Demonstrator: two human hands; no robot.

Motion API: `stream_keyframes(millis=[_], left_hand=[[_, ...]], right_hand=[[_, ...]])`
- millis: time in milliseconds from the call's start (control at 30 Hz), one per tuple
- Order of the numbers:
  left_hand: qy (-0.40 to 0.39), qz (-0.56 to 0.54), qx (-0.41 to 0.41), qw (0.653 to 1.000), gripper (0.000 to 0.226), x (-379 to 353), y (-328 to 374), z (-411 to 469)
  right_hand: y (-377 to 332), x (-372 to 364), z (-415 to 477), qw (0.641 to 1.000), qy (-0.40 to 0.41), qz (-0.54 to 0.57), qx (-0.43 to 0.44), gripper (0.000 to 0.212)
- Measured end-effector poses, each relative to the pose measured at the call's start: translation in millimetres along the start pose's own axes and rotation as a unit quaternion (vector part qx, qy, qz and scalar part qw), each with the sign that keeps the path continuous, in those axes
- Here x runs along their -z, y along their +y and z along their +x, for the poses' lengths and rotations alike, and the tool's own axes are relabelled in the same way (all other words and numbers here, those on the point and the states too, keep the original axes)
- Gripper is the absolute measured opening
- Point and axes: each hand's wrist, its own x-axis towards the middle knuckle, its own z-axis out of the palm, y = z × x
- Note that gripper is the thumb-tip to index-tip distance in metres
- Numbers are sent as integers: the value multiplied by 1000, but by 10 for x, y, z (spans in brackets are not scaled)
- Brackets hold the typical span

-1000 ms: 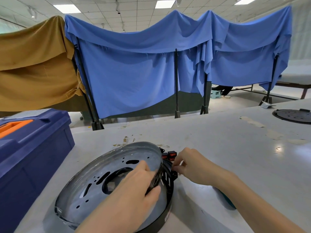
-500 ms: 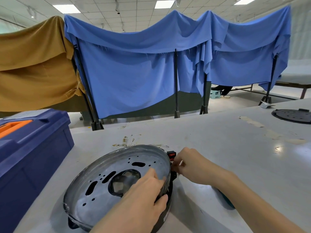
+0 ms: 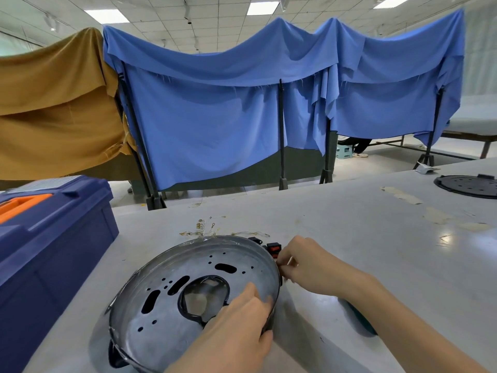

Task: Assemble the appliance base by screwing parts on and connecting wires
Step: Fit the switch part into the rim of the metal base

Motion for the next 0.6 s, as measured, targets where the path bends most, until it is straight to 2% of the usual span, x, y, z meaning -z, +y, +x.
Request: stream_keyframes(millis=[100, 367, 500, 600], left_hand=[[-7, 18, 13, 1000, 15, -51, 37, 14], [16, 27, 19, 999, 32, -108, 72, 20], [9, -10, 25, 1000, 21, -87, 36, 40], [11, -53, 35, 998, 34, -72, 9, 58]], right_hand=[[-2, 13, 1, 1000, -6, 4, -9, 21], [45, 11, 36, 997, 11, 71, -25, 27], [41, 6, 13, 998, 13, 64, 5, 26], [38, -3, 18, 998, 15, 55, 26, 24]])
